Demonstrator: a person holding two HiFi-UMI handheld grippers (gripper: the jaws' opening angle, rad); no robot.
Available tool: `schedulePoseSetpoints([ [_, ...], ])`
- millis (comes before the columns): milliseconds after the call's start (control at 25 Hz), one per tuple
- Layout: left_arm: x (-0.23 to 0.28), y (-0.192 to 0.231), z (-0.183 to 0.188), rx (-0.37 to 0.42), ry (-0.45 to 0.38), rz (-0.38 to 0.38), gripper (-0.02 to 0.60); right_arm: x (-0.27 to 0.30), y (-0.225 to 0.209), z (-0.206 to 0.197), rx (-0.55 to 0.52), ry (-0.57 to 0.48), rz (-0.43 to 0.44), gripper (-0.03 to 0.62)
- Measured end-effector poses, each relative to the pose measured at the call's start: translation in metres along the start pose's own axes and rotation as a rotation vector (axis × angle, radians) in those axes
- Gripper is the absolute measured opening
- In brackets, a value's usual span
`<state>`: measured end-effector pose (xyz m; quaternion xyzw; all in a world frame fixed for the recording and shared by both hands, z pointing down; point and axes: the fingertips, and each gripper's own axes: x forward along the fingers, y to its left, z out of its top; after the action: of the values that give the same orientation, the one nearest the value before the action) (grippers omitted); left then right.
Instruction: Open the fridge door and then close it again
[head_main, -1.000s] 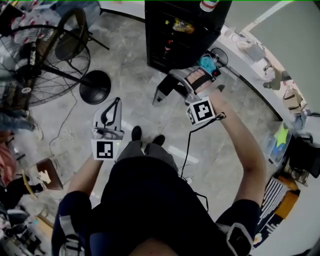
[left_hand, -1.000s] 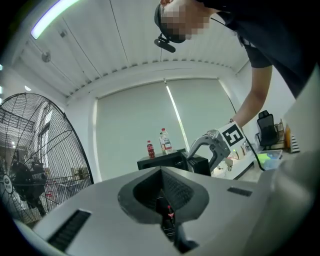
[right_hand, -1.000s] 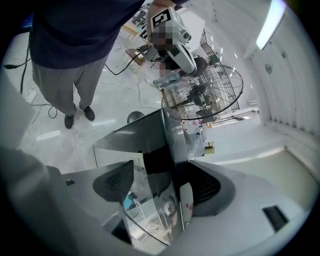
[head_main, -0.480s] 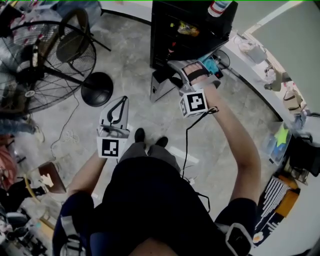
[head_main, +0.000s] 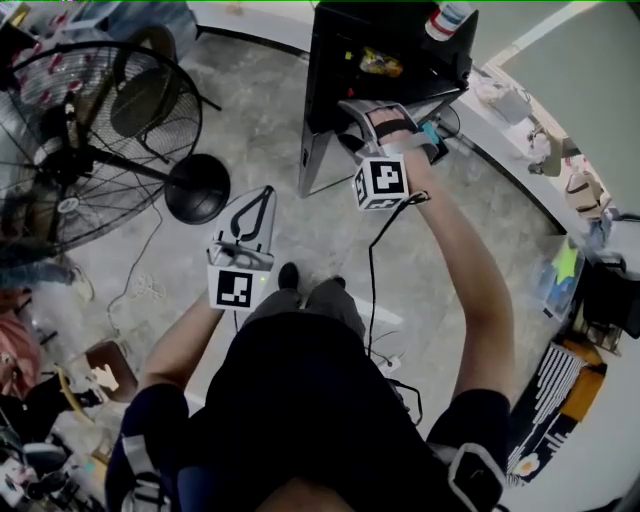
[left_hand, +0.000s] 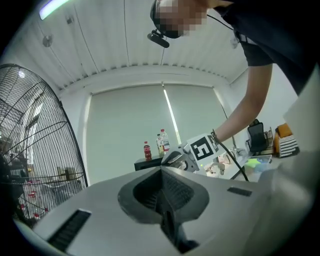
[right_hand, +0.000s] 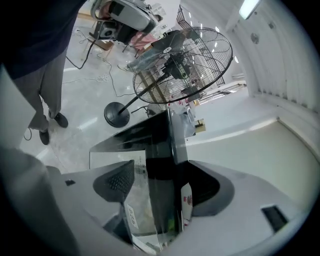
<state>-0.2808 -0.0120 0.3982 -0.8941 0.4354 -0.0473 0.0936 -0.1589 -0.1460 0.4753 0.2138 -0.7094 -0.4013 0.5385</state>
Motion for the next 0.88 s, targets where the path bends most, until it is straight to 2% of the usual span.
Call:
schedulePoseSetpoints([
  [80,0.004,0.001,-0.001,0.045,0.008,-0.026,0.022,0.010,-0.007,-0.001,0.018,0.014,-0.008,0.351],
  [240,0.016,0.007,-0.003,0.039,0.013,-0.022,0.023,0.031,-0.025,-0.007,0.052,0.036,-0.021,0.350],
  [400,0.035,0.016,-0.003,0.042,0.007,0.002,0.021,0.054,-0.043,-0.015,0.082,0.047,-0.029,0.345],
  [880,0.097,0.039,-0.012,0.049,0.068,0.094,0.021,0.123,-0.098,-0.057,0.182,0.100,-0.042,0.324],
])
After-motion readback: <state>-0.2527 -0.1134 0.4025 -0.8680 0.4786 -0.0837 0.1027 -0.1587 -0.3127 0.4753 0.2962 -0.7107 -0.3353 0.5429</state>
